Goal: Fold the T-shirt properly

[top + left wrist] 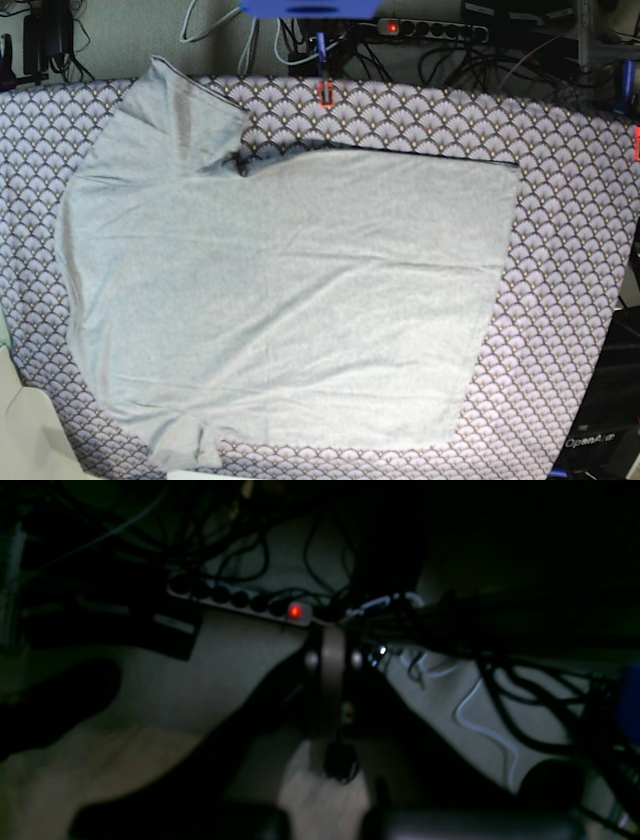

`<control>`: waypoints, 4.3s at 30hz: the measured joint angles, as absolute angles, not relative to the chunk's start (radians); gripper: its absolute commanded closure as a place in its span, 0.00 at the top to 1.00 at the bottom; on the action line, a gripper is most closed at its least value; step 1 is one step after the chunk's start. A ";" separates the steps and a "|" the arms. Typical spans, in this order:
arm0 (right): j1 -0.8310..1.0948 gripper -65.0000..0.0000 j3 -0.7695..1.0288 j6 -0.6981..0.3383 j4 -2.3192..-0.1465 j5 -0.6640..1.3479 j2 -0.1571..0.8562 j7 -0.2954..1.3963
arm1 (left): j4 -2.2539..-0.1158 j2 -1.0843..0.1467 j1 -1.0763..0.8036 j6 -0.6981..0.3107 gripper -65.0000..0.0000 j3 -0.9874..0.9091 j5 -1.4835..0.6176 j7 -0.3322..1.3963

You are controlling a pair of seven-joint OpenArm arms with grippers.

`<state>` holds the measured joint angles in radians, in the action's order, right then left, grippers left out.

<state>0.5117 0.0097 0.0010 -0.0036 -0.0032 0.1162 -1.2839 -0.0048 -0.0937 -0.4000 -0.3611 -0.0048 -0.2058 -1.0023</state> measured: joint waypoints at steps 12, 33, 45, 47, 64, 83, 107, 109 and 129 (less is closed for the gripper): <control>0.569 0.00 0.008 0.062 -0.015 -0.005 0.123 -1.355 | -0.005 -0.100 -0.493 -0.362 0.00 -0.003 -0.199 -1.188; 0.965 0.00 0.078 0.106 -0.746 -0.004 0.119 -1.336 | -0.020 -0.137 -0.641 -0.364 0.00 -0.005 -0.252 -1.292; 0.964 0.00 0.078 0.106 -0.746 -0.008 0.120 -1.336 | -0.854 -0.177 -1.082 -0.337 0.00 -0.094 -0.256 -1.127; 0.962 0.00 0.078 0.106 -0.746 -0.008 0.121 -1.335 | -1.065 -0.169 -1.161 -0.343 0.00 -0.159 -0.247 -0.998; 1.069 0.00 0.178 0.105 -1.110 -0.009 0.118 -1.162 | -1.758 -0.043 -1.147 -0.356 0.00 -0.359 -0.072 -0.292; 1.018 0.00 0.208 -0.102 -1.805 -0.003 0.094 -0.438 | -1.929 0.064 -0.920 -0.458 0.00 -0.509 -0.017 0.075; 0.854 0.21 0.208 -0.371 -1.869 -0.012 0.000 -0.183 | -1.964 0.150 -0.440 -0.702 0.34 -0.876 0.150 0.547; 0.854 0.21 0.208 -0.371 -1.869 -0.012 0.001 -0.183 | -1.964 0.162 -0.411 -0.703 0.41 -0.877 0.186 0.540; 0.835 0.21 0.209 -0.374 -1.868 -0.012 0.003 -0.183 | -1.740 0.163 -0.316 -0.702 0.43 -0.870 0.271 0.324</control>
